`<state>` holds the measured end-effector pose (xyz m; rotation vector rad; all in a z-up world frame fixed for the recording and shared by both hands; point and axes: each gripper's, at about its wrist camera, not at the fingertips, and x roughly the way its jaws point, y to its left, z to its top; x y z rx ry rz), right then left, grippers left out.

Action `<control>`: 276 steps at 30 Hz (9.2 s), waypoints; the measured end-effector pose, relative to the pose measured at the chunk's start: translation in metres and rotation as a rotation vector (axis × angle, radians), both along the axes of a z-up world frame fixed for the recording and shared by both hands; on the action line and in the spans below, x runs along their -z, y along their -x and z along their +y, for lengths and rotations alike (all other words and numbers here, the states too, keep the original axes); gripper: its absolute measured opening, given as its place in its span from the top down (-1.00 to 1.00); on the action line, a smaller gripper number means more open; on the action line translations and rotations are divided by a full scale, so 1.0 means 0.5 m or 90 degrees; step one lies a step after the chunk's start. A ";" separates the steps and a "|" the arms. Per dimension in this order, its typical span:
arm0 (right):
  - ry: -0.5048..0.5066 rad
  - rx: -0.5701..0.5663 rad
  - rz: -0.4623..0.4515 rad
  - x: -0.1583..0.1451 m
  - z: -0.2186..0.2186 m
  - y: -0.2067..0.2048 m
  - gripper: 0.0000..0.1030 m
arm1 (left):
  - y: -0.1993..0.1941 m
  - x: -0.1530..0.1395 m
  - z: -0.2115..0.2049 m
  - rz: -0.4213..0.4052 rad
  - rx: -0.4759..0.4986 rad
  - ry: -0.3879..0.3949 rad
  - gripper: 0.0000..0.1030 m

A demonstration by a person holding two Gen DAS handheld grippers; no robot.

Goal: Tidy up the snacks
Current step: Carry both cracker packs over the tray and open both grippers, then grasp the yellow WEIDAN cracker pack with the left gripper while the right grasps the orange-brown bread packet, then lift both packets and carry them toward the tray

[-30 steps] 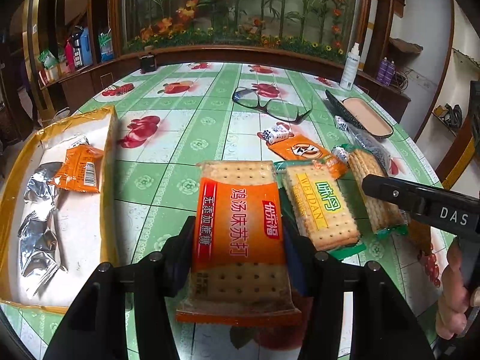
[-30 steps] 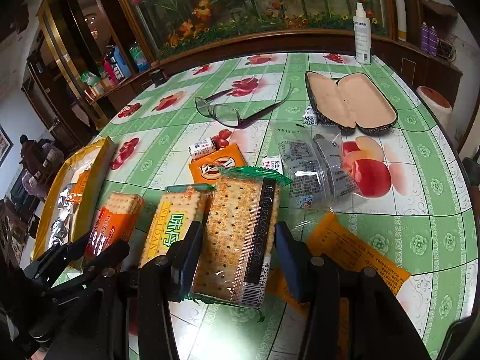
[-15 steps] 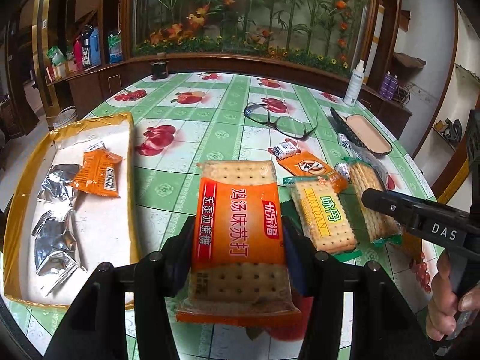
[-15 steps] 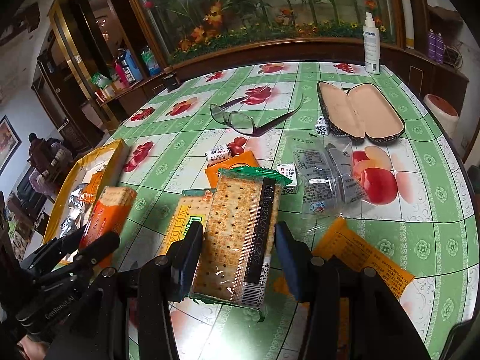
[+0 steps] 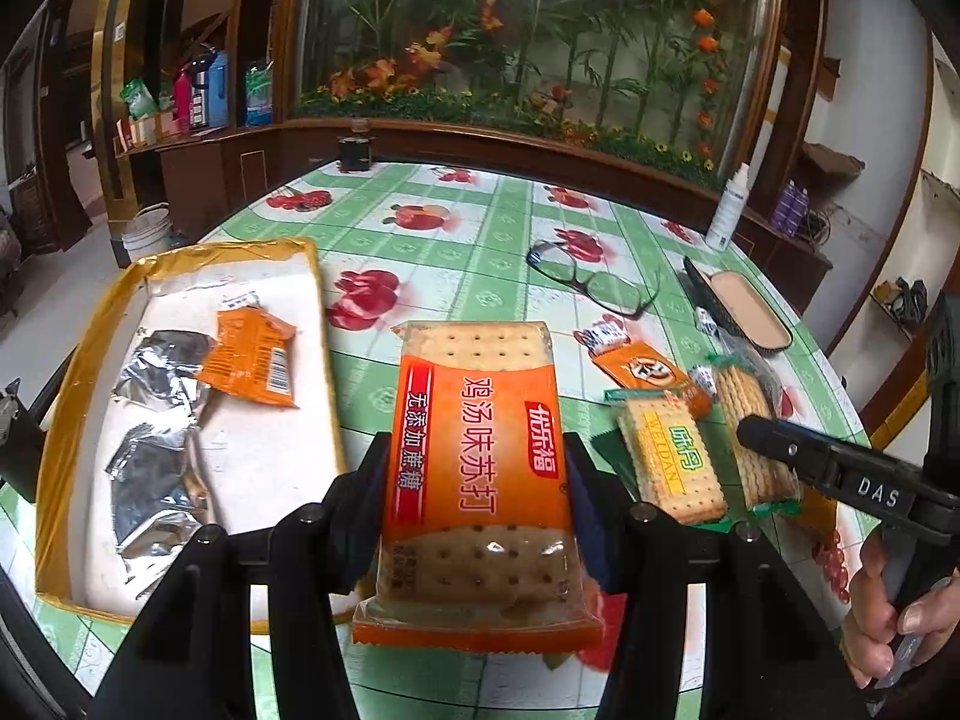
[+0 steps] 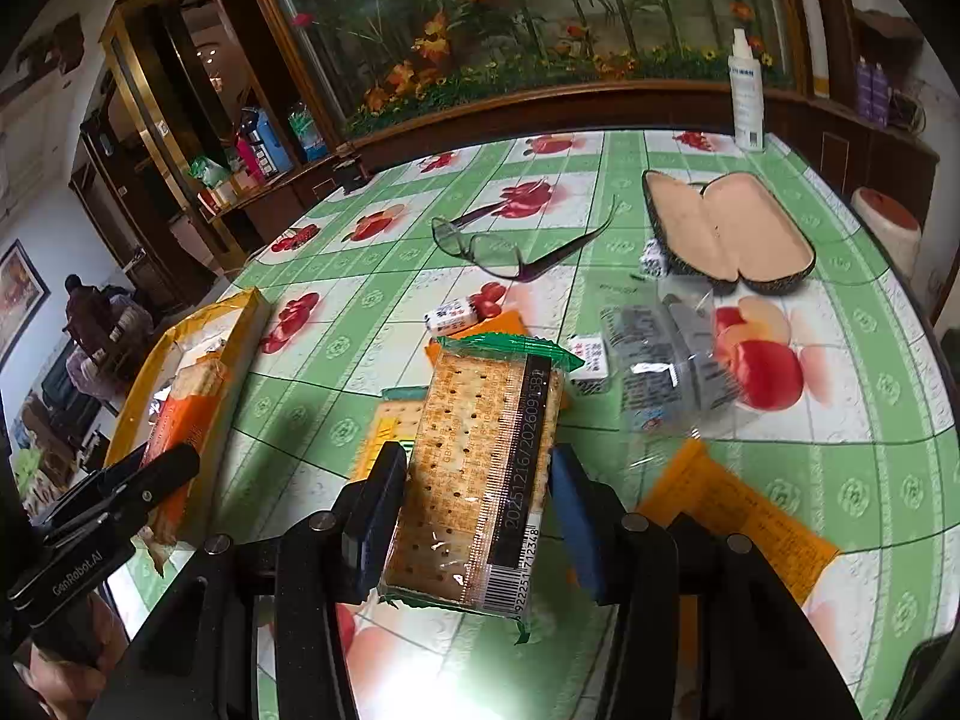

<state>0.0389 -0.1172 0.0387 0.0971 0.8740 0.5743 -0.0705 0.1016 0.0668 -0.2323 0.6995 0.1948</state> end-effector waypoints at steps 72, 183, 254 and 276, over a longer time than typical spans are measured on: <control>-0.013 -0.305 0.035 -0.058 0.672 -0.005 -0.64 | 0.128 0.028 0.311 0.003 -0.227 0.040 -0.04; 0.164 0.018 -0.069 0.072 -0.032 0.011 -0.50 | -0.117 0.105 -0.094 0.050 0.173 0.055 0.12; 0.008 0.017 -0.085 0.007 0.047 0.066 -0.49 | -0.018 0.005 -0.021 -0.063 0.059 -0.057 0.11; -0.017 -0.063 -0.091 -0.008 0.187 0.113 -0.50 | 0.048 -0.030 0.090 -0.094 -0.034 -0.055 0.11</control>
